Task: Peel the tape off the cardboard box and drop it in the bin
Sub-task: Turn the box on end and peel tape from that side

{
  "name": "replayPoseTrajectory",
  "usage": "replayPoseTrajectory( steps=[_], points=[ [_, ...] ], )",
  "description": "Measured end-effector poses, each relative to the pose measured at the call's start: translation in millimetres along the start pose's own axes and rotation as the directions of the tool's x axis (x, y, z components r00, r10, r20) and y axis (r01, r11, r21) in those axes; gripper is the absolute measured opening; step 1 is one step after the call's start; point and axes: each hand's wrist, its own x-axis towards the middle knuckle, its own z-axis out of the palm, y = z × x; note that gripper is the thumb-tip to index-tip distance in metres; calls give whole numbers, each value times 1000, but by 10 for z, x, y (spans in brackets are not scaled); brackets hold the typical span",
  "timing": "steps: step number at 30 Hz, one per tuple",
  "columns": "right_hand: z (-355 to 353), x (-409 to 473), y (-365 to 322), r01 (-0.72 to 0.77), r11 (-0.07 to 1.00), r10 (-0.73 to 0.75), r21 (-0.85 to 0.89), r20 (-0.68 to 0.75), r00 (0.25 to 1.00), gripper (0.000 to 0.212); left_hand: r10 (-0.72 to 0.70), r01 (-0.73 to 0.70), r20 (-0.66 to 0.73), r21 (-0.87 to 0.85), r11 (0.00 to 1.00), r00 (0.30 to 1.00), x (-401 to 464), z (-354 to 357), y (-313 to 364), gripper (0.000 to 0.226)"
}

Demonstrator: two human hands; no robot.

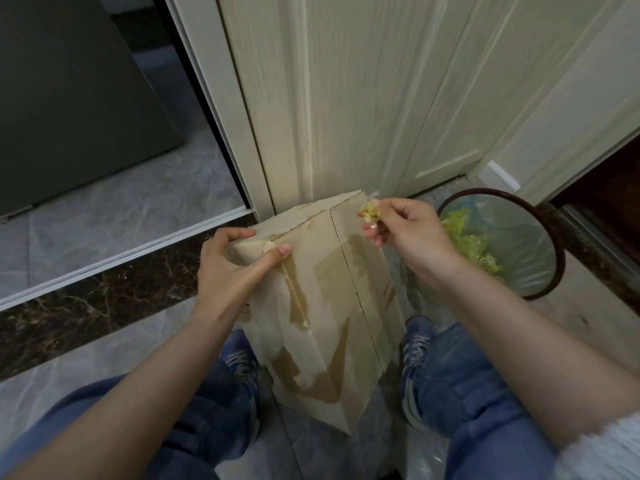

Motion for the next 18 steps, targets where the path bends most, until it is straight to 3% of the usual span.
replayPoseTrajectory(
  steps=[7, 10, 13, 18],
  points=[
    [-36, 44, 4, -59, 988, 45, -145, -99, 994, 44, -3, 3, 10, 12, 1000, 1000, 10, 31, 12, 72],
    [-80, 36, 31, -66, 995, 58, -79, -94, 994, 36, 1, -1, 7, 16, 1000, 1000, 23, 63, 2, 74],
    [-135, 34, 46, -75, 997, 75, 1, -66, 995, 16, 2, -2, 6, 16, 1000, 1000, 35, 104, 4, 72],
    [-266, 60, 75, -106, 989, 118, 101, -117, 986, 24, -7, 6, 11, 9, 1000, 1000, 47, 202, 60, 73]
  ],
)
